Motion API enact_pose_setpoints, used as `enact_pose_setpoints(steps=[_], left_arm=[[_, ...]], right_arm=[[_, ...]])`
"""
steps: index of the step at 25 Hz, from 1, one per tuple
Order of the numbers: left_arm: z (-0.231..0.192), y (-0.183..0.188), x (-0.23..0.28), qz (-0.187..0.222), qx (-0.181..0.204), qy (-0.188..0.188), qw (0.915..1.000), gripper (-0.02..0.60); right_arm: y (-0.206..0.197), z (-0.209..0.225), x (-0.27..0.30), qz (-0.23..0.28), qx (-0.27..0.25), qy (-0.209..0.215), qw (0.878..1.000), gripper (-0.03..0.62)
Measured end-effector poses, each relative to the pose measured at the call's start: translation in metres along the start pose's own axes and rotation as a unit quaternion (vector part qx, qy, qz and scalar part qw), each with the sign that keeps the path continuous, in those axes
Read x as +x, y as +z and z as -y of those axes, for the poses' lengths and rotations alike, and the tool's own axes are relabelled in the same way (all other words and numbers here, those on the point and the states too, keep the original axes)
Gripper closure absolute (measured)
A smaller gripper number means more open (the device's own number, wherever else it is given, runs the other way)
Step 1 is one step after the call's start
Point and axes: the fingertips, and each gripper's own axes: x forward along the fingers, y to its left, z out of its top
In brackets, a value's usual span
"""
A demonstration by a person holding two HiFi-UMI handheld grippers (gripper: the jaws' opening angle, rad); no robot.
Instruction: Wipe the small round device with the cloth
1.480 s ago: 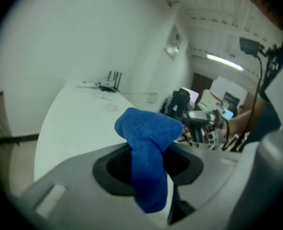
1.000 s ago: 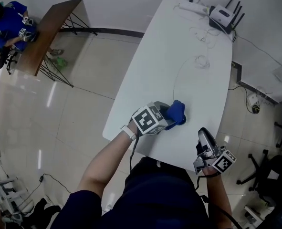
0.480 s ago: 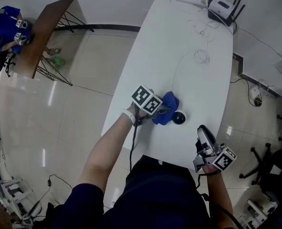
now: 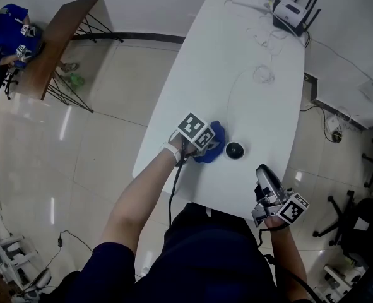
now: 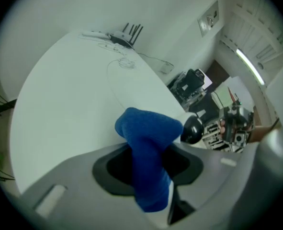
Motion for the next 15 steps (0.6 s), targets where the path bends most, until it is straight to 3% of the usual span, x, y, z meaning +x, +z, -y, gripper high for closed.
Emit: enact_pose_setpoints(steps=[4, 15], left_arm=[[0.022, -0.032, 0.013, -0.051, -0.012, -0.026, 0.9983, 0.419], [0.109, -0.070, 0.043, -0.073, -0.011, -0.096, 0.9926, 0.418]], right_arm=[[-0.009, -0.007, -0.002, -0.002, 0.002, 0.008, 1.000, 0.468], [-0.026, -0.007, -0.027, 0.013, 0.007, -0.002, 1.000, 0.468]])
